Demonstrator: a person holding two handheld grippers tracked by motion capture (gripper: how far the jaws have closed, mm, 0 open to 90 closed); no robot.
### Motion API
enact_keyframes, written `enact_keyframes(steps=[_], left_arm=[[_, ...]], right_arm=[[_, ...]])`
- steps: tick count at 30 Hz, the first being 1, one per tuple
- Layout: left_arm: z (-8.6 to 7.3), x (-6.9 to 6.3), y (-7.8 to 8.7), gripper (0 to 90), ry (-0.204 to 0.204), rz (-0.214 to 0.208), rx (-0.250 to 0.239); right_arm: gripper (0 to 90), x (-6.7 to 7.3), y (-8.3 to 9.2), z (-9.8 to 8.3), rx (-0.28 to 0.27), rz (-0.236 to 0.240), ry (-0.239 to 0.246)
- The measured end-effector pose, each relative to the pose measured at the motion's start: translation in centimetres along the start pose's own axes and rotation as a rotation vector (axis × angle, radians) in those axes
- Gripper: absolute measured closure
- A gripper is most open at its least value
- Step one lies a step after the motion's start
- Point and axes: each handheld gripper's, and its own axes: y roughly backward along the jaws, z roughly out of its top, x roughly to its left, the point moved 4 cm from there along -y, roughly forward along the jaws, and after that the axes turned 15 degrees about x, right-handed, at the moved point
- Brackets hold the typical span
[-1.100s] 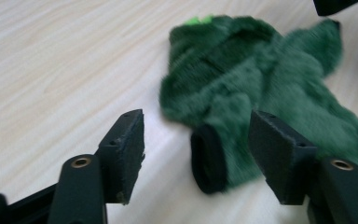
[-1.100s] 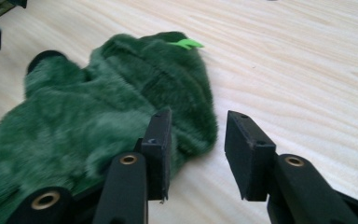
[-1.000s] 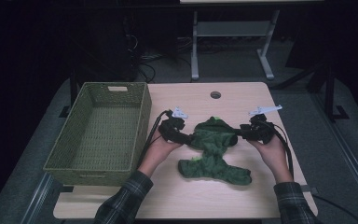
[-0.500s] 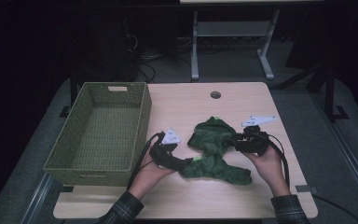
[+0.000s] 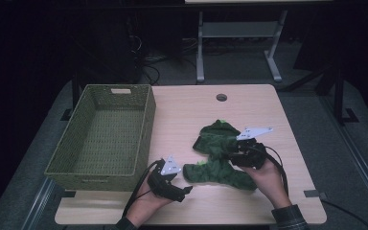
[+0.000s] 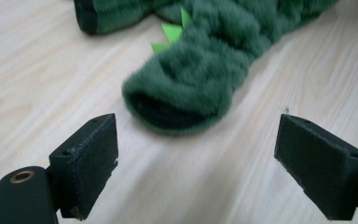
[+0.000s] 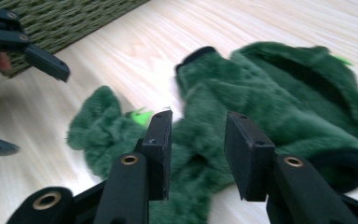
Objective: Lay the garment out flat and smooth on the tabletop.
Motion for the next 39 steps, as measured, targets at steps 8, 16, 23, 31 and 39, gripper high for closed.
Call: enact_keyframes(steps=[8,16,23,31,39], left_arm=[[-1.8,-0.5,-0.5,13.0,0.005,-0.002,0.041],[-2.4,-0.7,-1.4,12.8,-0.005,0.018,0.030],[-2.9,-0.4,-1.5,12.9,-0.025,0.008,-0.026],[-3.0,-0.3,-1.5,12.9,-0.031,0.010,-0.020],[-3.0,-0.4,-1.5,12.9,-0.029,0.007,-0.021]], right_arm=[[65.2,3.5,-1.2,1.1,0.010,0.062,0.061],[70.1,6.3,-2.9,1.8,0.034,0.098,0.124],[75.8,8.8,-4.6,2.6,0.051,0.129,0.180],[76.2,10.4,-7.5,3.2,0.111,0.114,0.227],[73.5,9.9,-9.8,2.4,0.168,0.053,0.206]])
